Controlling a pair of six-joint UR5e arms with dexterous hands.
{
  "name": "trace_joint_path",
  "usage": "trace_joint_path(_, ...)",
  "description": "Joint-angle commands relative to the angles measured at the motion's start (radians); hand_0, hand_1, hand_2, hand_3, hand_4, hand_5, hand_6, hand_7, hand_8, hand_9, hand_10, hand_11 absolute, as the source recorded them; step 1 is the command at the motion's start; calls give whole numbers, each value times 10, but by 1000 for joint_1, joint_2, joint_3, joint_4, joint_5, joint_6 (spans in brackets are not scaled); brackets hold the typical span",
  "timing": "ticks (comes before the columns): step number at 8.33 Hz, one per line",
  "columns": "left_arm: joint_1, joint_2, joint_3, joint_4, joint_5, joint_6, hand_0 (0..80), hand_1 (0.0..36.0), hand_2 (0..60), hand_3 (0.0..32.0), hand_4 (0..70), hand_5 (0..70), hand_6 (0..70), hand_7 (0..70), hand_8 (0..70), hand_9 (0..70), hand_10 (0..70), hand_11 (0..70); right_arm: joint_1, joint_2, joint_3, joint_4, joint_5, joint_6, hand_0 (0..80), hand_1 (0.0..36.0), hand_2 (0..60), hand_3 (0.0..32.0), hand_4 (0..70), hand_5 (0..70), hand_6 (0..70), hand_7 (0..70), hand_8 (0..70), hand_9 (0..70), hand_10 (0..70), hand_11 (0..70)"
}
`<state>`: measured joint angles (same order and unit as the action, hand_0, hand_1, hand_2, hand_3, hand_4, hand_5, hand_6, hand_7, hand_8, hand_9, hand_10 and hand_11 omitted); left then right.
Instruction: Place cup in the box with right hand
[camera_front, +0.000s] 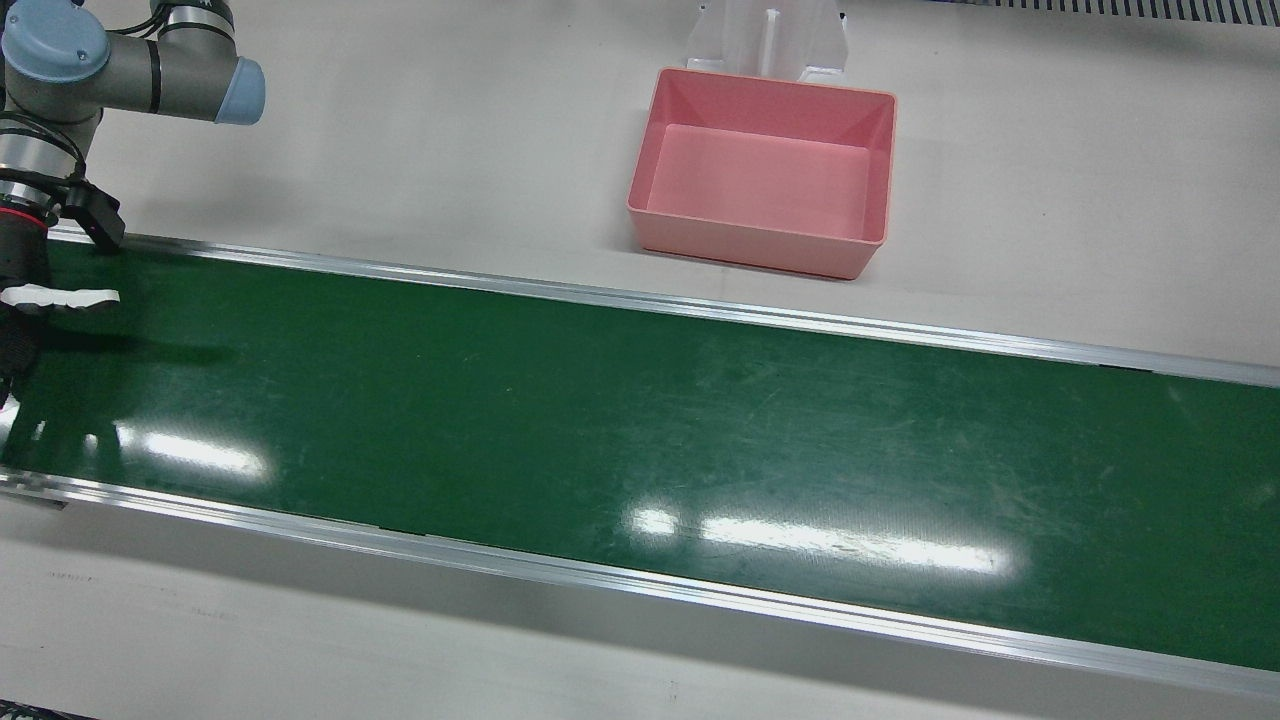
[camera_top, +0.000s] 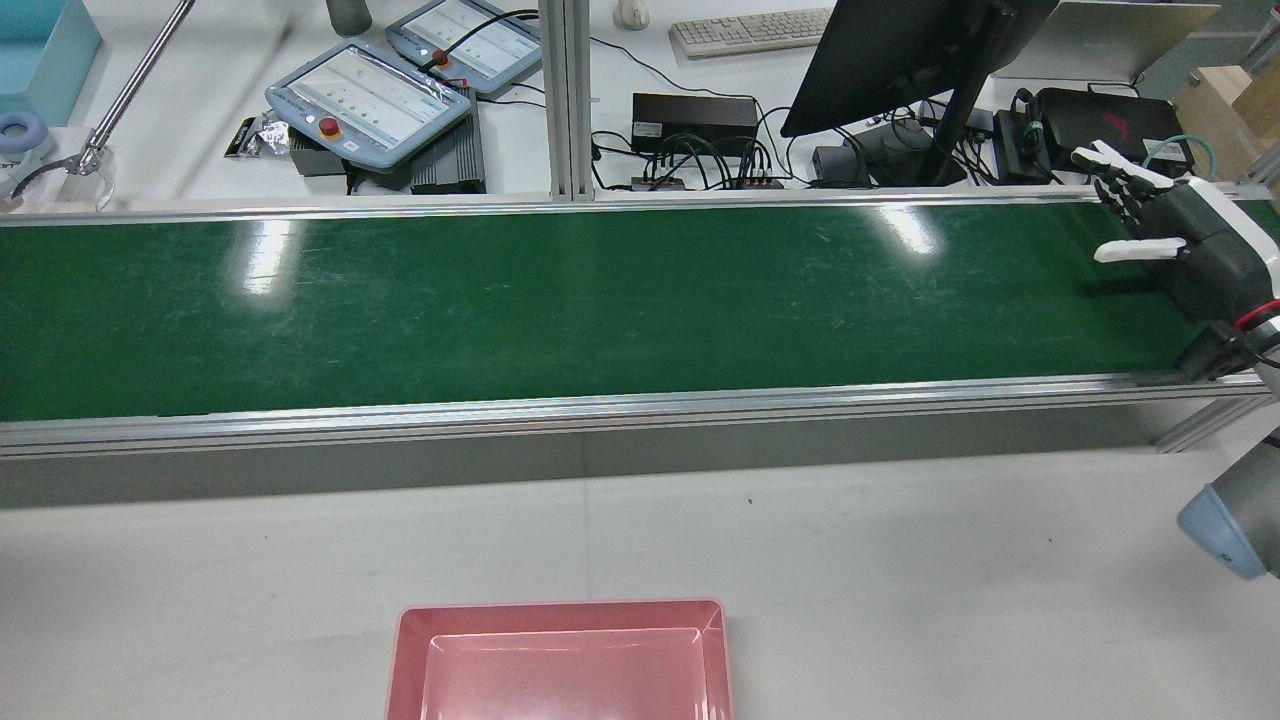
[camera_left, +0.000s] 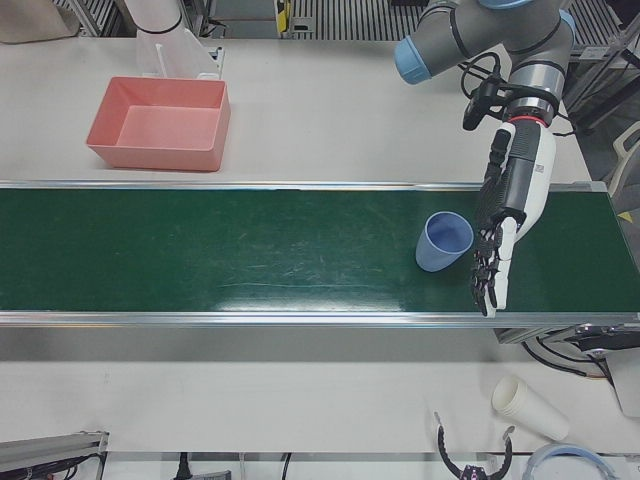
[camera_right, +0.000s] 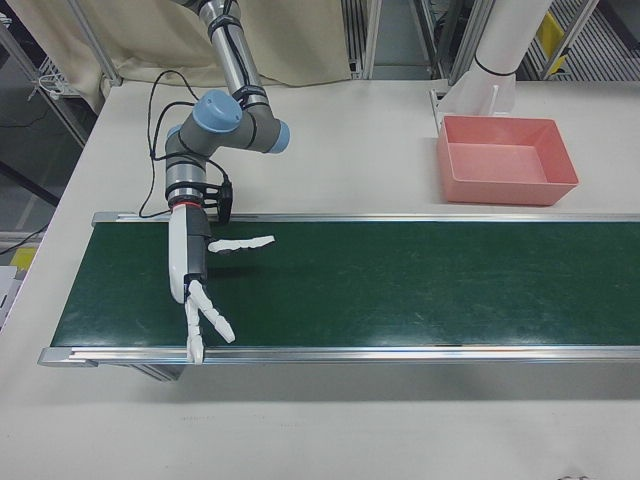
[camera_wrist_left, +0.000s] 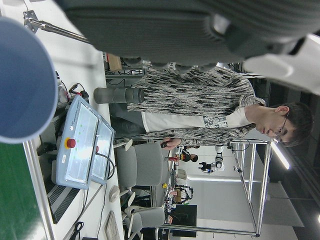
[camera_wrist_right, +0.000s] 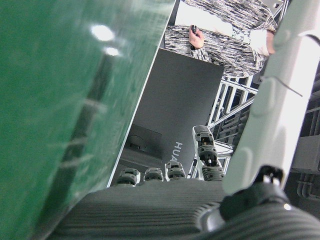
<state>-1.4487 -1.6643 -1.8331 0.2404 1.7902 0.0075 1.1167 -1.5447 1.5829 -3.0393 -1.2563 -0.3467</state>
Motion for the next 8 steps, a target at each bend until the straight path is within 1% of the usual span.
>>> trace_joint_path(1,1,0,2,-1,0,0,0,0,0,0,0,0,0,0,0,0,0,0,-3,0,5,4,0,0,510,164,0,0,0,63,34,76,26,3,23,53)
trace_joint_path(8,1,0,2,-1,0,0,0,0,0,0,0,0,0,0,0,0,0,0,-5,2,6,4,0,0,511,163,0,0,0,64,36,84,30,6,23,52)
